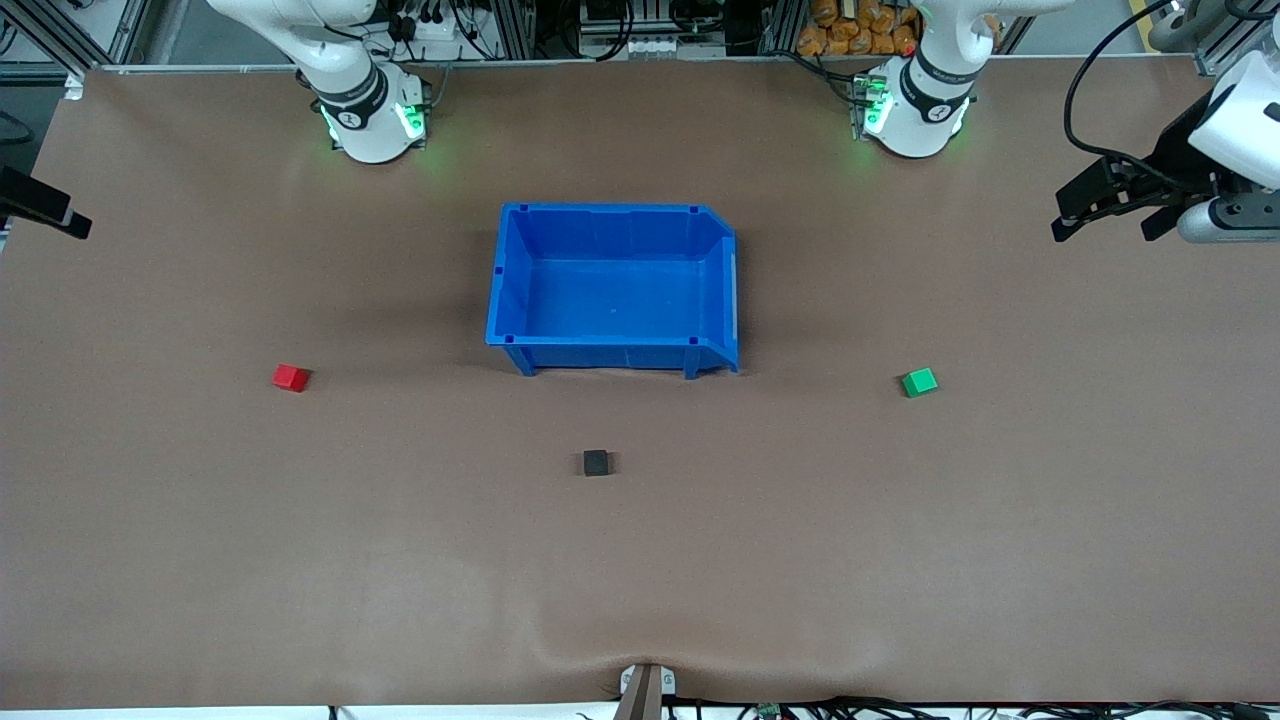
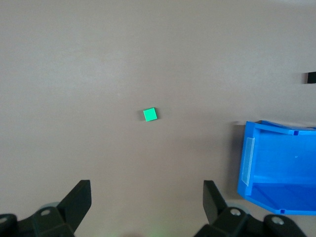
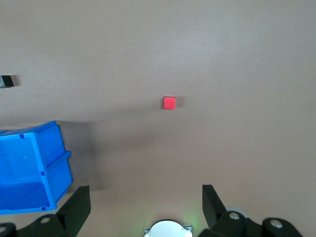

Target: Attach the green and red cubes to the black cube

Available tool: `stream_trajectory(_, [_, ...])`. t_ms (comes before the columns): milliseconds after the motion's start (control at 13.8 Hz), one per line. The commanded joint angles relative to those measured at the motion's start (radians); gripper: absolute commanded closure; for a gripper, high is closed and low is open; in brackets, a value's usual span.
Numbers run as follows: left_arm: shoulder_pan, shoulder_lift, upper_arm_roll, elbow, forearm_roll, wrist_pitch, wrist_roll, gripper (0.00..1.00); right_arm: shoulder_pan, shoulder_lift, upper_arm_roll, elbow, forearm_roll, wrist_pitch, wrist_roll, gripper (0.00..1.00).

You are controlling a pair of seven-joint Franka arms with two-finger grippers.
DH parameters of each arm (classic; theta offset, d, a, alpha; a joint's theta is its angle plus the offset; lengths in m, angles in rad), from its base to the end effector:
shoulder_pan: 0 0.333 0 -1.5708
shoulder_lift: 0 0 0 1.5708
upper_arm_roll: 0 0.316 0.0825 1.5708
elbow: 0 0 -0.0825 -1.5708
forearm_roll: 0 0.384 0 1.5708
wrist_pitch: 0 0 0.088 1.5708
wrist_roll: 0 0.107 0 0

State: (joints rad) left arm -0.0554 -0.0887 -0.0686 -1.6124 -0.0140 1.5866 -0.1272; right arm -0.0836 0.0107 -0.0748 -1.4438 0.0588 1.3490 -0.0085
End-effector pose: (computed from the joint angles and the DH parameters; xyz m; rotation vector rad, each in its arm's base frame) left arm 0.5240 -0.0686 0.6542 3.1244 0.0048 0.0956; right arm 0.5284 -0.0768 0.6591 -3.0644 0.2149 0.1543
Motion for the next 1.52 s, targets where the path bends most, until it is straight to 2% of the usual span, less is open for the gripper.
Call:
stream_trajectory(0, [0.003, 0.012, 0.001, 0.026, 0.000, -0.022, 0.023, 0.00, -0.015, 0.005, 0.007, 0.013, 0.003, -0.010, -0.001, 0.00])
stream_trajectory(871, [0.002, 0.026, -0.002, 0.028, 0.006, -0.020, 0.009, 0.00, -0.016, 0.005, 0.007, 0.013, 0.003, -0.010, -0.001, 0.00])
stream_trajectory(1016, [-0.003, 0.072, 0.000, 0.026, 0.009, -0.022, 0.008, 0.00, -0.016, 0.005, 0.006, 0.013, 0.003, -0.010, -0.001, 0.00])
stream_trajectory(1452, [0.002, 0.110, -0.007, 0.028, 0.037, -0.039, 0.014, 0.00, -0.016, 0.005, 0.007, 0.013, 0.003, -0.010, -0.001, 0.00])
